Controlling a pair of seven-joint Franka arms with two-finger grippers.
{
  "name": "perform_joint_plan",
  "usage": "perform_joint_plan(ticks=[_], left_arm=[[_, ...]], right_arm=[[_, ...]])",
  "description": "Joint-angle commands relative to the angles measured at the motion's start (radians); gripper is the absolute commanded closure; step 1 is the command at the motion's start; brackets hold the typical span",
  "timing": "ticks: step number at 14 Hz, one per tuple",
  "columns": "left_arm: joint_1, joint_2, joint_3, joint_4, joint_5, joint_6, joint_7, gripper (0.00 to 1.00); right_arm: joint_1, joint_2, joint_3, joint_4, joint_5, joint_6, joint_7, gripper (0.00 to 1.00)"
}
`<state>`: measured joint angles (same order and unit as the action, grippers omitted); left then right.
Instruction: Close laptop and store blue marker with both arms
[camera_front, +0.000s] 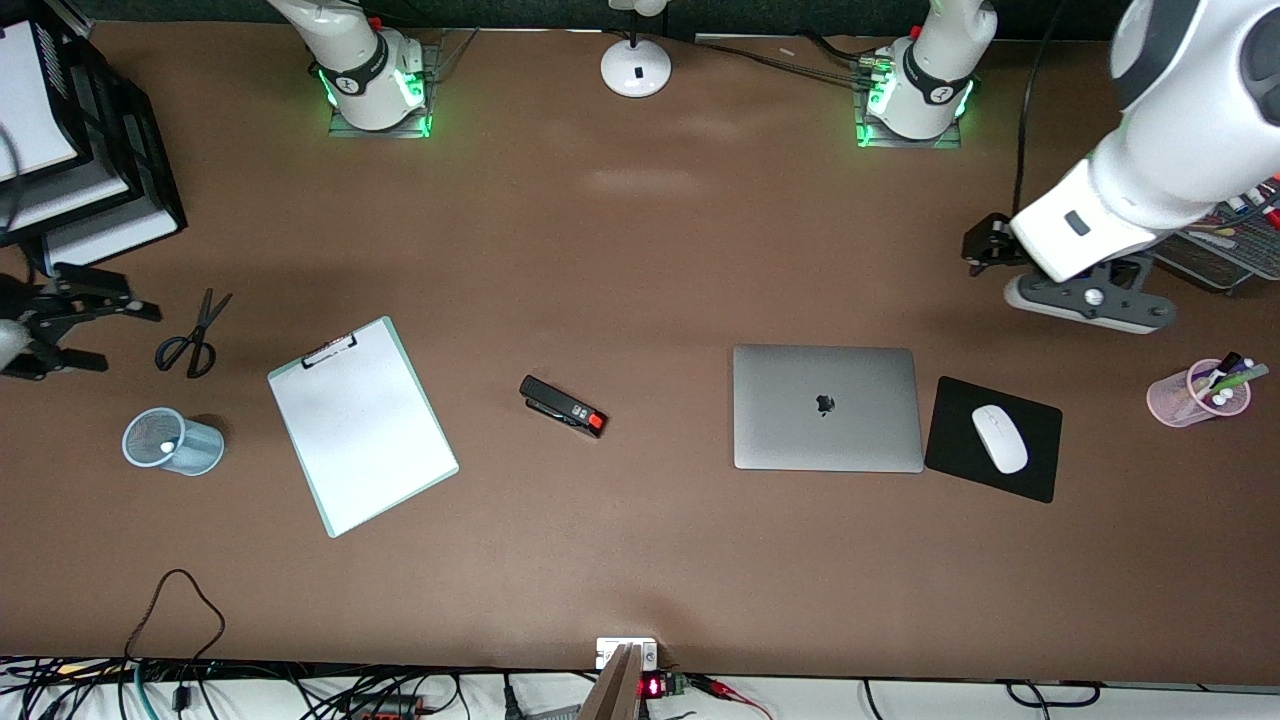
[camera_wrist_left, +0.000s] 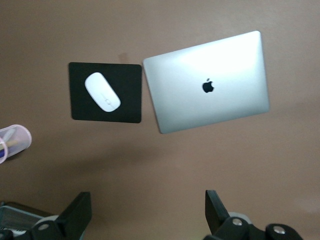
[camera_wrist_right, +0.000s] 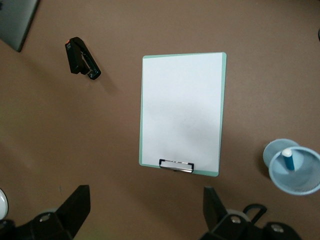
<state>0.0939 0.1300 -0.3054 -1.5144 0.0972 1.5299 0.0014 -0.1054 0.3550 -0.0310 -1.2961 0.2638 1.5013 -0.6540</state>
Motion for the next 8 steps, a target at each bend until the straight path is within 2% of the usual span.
perform_joint_plan(ticks=[1, 4, 6, 8], left_arm=[[-0.009, -0.065, 0.083, -0.032, -0.075, -0.007, 0.043, 0.0], [-0.065, -0.148, 0.19, -0.14, -0.106, -0.002, 0.048, 0.0], [-0.068, -0.238, 0.213, -0.267, -0.105, 0.097, 0.049, 0.0], [-0.069, -0.256, 0.264, -0.305, -0.103, 0.136, 0.052, 0.0]], right_arm=[[0.081, -0.094, -0.006, -0.092, -0.086, 0.005, 0.17, 0.0], [0.137, -0.175, -0.004, -0.211, -0.146, 0.045, 0.317, 0.0], [0.18, -0.236, -0.004, -0.299, -0.15, 0.071, 0.429, 0.0], [0.216, -0.295, -0.003, -0.365, -0.193, 0.105, 0.496, 0.0]])
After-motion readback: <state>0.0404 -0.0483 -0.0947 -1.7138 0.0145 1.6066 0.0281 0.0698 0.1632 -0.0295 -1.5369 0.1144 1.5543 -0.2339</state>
